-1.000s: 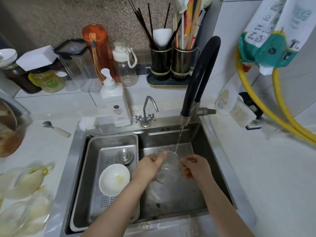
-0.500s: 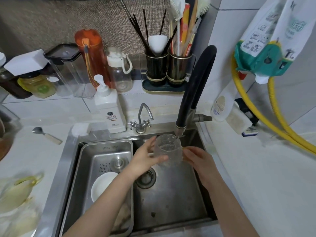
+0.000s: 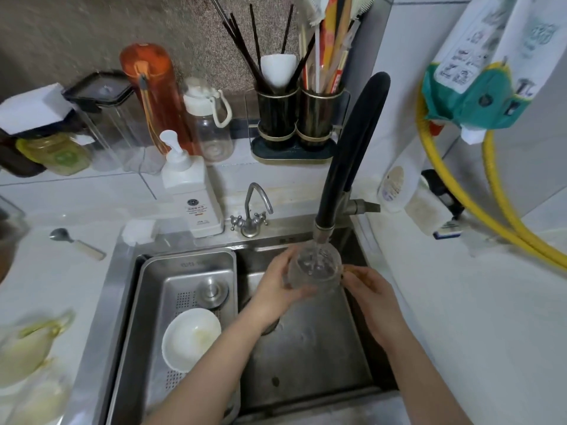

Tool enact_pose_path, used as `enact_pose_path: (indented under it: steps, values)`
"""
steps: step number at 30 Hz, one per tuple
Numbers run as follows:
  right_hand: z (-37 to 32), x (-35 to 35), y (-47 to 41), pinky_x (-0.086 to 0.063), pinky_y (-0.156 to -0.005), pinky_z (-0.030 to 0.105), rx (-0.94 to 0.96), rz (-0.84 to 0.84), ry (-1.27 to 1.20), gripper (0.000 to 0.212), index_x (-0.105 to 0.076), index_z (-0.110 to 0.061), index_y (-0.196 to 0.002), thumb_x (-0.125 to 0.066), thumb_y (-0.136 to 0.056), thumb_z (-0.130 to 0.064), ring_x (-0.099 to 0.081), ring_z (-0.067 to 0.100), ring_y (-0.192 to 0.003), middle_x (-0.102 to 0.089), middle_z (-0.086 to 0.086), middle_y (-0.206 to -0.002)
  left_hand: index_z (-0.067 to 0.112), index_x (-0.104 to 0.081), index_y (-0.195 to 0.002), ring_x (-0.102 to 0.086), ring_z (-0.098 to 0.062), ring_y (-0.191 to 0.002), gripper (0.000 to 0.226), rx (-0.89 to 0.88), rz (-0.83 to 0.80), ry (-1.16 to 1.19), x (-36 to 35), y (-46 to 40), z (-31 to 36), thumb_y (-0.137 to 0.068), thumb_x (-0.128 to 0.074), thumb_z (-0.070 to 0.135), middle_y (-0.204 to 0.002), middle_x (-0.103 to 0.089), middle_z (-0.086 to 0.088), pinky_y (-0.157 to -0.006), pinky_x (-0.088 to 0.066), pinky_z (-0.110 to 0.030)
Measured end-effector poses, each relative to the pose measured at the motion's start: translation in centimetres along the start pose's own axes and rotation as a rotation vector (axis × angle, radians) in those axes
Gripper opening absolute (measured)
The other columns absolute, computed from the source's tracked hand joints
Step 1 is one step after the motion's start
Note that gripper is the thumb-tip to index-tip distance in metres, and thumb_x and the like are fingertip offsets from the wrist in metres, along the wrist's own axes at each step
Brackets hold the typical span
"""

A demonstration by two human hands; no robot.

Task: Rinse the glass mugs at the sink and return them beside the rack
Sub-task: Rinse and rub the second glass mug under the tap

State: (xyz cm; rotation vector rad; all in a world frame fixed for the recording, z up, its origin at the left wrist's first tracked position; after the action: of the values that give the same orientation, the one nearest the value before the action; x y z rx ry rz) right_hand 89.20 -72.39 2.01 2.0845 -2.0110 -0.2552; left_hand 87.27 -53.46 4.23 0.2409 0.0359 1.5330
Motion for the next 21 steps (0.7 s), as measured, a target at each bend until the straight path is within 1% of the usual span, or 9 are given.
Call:
enact_pose_path:
  steps: [2, 4, 7, 8, 11, 13, 16, 19, 21]
  values:
    - [1.5, -0.3, 0.7, -0.050, -0.093, 0.042, -0.047, -0.007, -0.021, 0.009, -0.071, -0.018, -0.091, -0.071, -0.083, -0.024, -0.067, 0.021, -0.095, -0.074, 0.005, -0.095, 0.031, -0.050, -0.126, -0.055, -0.005, -0.116, 0.076, 0.012, 0.003, 0.024, 0.4, 0.9, -0.8, -0.064, -0.085, 0.008, -0.128, -0.055, 0.007, -0.090, -0.051, -0.021]
    - [1.4, -2.0, 0.7, -0.051, -0.085, 0.039, -0.054, -0.046, 0.006, 0.006, -0.071, -0.016, -0.086, -0.072, -0.082, -0.021, -0.066, 0.021, -0.089, -0.073, 0.006, -0.090, 0.031, -0.047, -0.128, -0.052, -0.007, -0.120, 0.075, 0.038, 0.028, 0.056, 2.3, 1.2, -1.6, -0.067, -0.082, 0.005, -0.133, -0.051, 0.005, -0.088, -0.051, -0.018]
    - [0.2, -2.6, -0.2, -0.048, -0.073, 0.025, -0.054, -0.032, 0.042, 0.005, -0.070, -0.018, -0.086, -0.069, -0.084, -0.022, -0.065, 0.014, -0.083, -0.072, 0.000, -0.085, 0.033, -0.047, -0.126, -0.052, -0.010, -0.120, 0.073, 0.043, 0.040, 0.098, 2.8, 0.3, -1.5, -0.069, -0.080, 0.001, -0.132, -0.052, 0.002, -0.083, -0.050, -0.015]
    - [-0.2, -1.9, -0.2, -0.049, -0.074, 0.024, -0.037, -0.006, 0.010, 0.005, -0.070, -0.017, -0.088, -0.069, -0.085, -0.021, -0.066, 0.014, -0.085, -0.072, 0.000, -0.086, 0.029, -0.047, -0.129, -0.052, -0.010, -0.119, 0.075, 0.039, 0.029, 0.099, 2.0, 0.1, -1.3, -0.068, -0.080, 0.000, -0.132, -0.052, 0.000, -0.085, -0.050, -0.016]
    - [1.0, 0.2, 1.1, -0.052, -0.086, 0.035, -0.017, 0.042, -0.059, 0.009, -0.071, -0.013, -0.091, -0.069, -0.085, -0.019, -0.067, 0.023, -0.095, -0.073, 0.006, -0.094, 0.019, -0.043, -0.135, -0.052, -0.004, -0.116, 0.081, 0.065, -0.021, 0.127, -0.4, 1.0, -1.8, -0.067, -0.080, -0.004, -0.135, -0.050, -0.001, -0.089, -0.050, -0.019]
    - [2.1, -0.2, 2.0, -0.052, -0.081, 0.027, -0.025, 0.028, -0.057, 0.007, -0.070, -0.006, -0.091, -0.067, -0.086, -0.011, -0.066, 0.019, -0.091, -0.073, 0.006, -0.091, 0.022, -0.046, -0.133, -0.053, -0.007, -0.118, 0.078, 0.076, -0.029, 0.133, 0.3, 1.9, -2.3, -0.068, -0.079, -0.003, -0.133, -0.052, 0.002, -0.090, -0.050, -0.020]
    - [0.8, -2.7, 1.7, -0.049, -0.075, 0.022, 0.007, -0.066, 0.027, 0.003, -0.069, -0.011, -0.089, -0.067, -0.086, -0.012, -0.064, 0.013, -0.084, -0.071, 0.006, -0.090, 0.033, -0.049, -0.125, -0.054, -0.011, -0.119, 0.072, 0.094, -0.015, 0.181, 2.6, 1.7, -2.5, -0.071, -0.076, -0.005, -0.124, -0.059, 0.005, -0.081, -0.050, -0.016]
    - [-0.8, -1.7, 0.3, -0.050, -0.076, 0.024, 0.043, 0.019, -0.008, 0.007, -0.069, -0.016, -0.092, -0.066, -0.087, -0.020, -0.066, 0.008, -0.084, -0.072, 0.001, -0.091, 0.025, -0.045, -0.133, -0.055, -0.003, -0.116, 0.073, 0.075, -0.021, 0.203, 1.5, -0.1, -1.0, -0.073, -0.073, -0.007, -0.128, -0.057, 0.002, -0.080, -0.050, -0.013]
    - [-0.3, 0.0, 0.4, -0.051, -0.085, 0.034, 0.061, 0.084, -0.030, 0.012, -0.069, -0.018, -0.095, -0.067, -0.086, -0.026, -0.067, 0.017, -0.094, -0.072, 0.002, -0.096, 0.019, -0.043, -0.136, -0.057, 0.008, -0.107, 0.073, 0.058, -0.067, 0.173, -0.5, -0.2, -0.1, -0.074, -0.072, -0.008, -0.126, -0.058, 0.005, -0.080, -0.048, -0.010]
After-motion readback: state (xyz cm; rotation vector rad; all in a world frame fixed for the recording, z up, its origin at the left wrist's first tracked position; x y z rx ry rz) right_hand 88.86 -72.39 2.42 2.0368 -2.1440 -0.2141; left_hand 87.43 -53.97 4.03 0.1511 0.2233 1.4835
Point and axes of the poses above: each hand's wrist, its own y-axis away from the middle knuckle, its own x-axis out of the back of the hand, z = x × y, the point moved 8 cm from there along -y, towards the middle knuckle
